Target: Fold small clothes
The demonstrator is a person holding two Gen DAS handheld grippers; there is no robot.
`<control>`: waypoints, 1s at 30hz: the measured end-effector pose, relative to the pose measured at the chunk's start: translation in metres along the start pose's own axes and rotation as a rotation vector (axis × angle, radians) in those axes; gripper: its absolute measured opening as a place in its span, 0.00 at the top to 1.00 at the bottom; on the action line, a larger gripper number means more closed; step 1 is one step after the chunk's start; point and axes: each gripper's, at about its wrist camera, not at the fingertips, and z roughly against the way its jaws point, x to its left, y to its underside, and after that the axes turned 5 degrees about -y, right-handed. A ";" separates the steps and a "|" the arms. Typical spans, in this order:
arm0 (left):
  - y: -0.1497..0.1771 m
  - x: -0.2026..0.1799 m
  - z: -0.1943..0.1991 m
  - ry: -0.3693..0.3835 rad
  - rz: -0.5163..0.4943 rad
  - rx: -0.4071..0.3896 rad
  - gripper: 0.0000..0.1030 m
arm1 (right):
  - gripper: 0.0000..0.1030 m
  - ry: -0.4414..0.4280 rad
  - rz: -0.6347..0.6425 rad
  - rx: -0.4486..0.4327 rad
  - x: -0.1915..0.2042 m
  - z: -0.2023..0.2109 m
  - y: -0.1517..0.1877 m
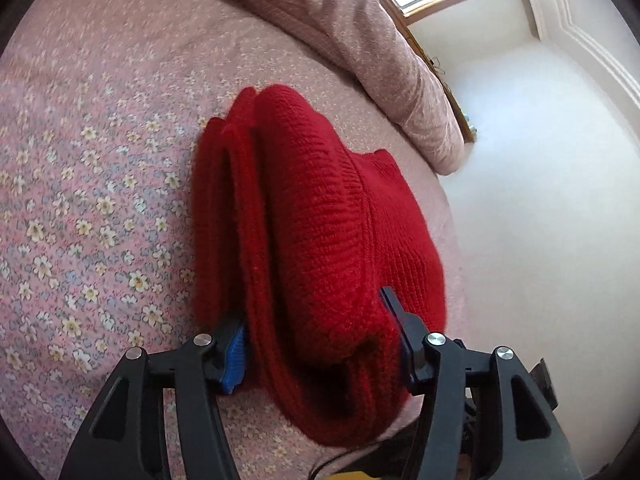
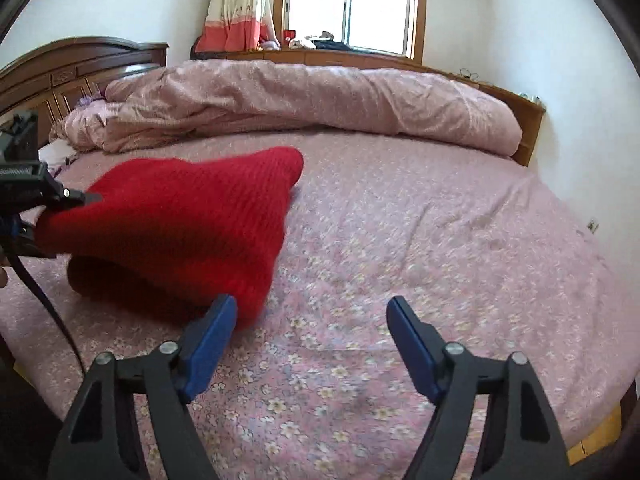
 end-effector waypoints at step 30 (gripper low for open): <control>-0.080 -0.026 -0.007 -0.206 -0.143 -0.262 0.82 | 0.37 -0.331 -0.065 0.008 0.025 -0.117 -0.084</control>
